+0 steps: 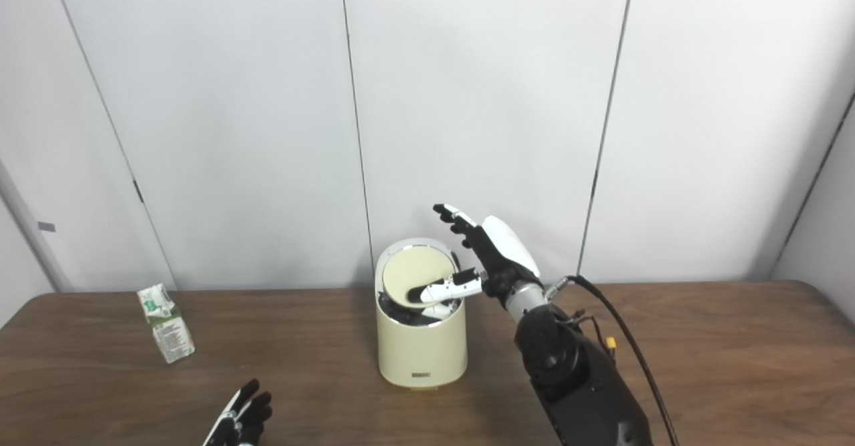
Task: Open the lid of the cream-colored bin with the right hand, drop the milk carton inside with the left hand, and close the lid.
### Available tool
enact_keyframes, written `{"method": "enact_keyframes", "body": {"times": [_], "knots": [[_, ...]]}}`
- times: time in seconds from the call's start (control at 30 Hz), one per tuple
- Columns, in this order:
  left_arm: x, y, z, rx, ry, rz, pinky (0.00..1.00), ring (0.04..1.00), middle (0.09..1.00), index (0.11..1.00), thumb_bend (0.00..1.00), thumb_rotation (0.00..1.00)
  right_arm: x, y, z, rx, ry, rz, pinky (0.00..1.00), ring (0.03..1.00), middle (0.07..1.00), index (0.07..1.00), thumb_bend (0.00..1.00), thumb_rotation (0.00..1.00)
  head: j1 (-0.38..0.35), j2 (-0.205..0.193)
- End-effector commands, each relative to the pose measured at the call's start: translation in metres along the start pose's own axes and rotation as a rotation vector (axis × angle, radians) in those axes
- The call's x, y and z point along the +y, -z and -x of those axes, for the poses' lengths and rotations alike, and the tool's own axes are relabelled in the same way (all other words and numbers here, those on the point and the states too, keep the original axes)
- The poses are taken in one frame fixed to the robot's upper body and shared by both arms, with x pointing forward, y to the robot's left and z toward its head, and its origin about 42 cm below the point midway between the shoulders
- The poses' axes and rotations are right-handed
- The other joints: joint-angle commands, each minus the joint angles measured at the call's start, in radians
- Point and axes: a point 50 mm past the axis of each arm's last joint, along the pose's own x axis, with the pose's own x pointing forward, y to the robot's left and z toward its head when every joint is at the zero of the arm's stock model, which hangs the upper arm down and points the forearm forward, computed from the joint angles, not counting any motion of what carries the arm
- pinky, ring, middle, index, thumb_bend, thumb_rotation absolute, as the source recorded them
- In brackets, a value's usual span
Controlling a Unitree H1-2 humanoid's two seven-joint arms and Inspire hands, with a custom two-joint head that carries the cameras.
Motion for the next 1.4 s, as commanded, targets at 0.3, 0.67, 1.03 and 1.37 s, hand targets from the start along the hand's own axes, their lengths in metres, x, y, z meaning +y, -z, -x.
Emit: {"method": "enact_keyframes", "body": {"times": [0.3,0.67,1.03,1.37], "knots": [[-0.008,0.017,0.02,0.081,-0.004,0.036,0.95,0.914,0.924,0.988,0.31,0.7,-0.008,-0.018,-0.004,-0.13,0.072,0.137,0.8,0.87,0.889,0.909,0.9,0.3,-0.006,0.01],[-0.004,0.014,0.023,0.077,-0.01,0.023,0.92,0.907,0.919,0.978,0.31,0.67,-0.009,-0.03,0.004,-0.221,0.067,0.389,0.86,0.914,0.909,0.934,0.9,0.23,-0.01,0.021],[0.0,0.012,0.027,0.069,0.0,0.0,0.93,0.904,0.921,0.978,0.29,0.64,-0.009,-0.032,0.009,-0.233,0.061,0.459,0.86,0.916,0.912,0.94,0.94,0.21,-0.01,0.029],[-0.001,0.007,0.029,0.078,0.004,0.003,0.93,0.906,0.922,0.98,0.28,0.62,-0.032,-0.041,0.015,-0.215,0.137,0.13,0.79,0.87,0.888,0.911,0.92,0.28,-0.004,0.038]]}}
